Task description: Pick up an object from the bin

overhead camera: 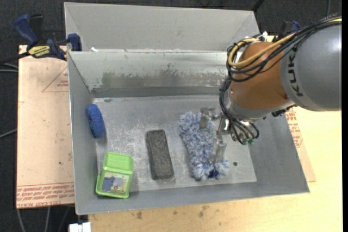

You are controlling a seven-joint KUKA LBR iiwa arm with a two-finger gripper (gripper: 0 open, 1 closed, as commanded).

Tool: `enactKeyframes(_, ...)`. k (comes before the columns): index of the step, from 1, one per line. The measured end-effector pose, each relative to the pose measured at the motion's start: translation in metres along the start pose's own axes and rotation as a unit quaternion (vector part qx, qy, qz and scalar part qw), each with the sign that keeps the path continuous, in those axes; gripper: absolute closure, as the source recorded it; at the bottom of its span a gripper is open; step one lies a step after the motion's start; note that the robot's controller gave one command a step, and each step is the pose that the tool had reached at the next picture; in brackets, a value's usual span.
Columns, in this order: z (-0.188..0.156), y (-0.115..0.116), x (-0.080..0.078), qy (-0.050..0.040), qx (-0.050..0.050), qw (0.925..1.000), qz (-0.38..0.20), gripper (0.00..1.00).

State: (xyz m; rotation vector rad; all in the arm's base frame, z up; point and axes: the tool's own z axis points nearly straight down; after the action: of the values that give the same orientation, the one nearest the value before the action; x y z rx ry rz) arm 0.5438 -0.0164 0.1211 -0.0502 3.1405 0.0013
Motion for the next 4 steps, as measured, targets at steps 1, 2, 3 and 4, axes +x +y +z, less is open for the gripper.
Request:
enactKeyframes(1, 0.000, 0.000, 0.000, -0.0001, 0.000, 1.0000, 0.000, 0.00)
enactKeyframes(2, 0.017, -0.007, -0.006, -0.0011, 0.000, 1.0000, 0.004, 0.00)
enactKeyframes(3, 0.040, -0.004, -0.011, 0.0002, 0.000, 1.0000, 0.008, 1.00)
enactKeyframes(4, 0.040, -0.004, -0.011, 0.0002, 0.000, 1.0000, 0.008, 1.00)
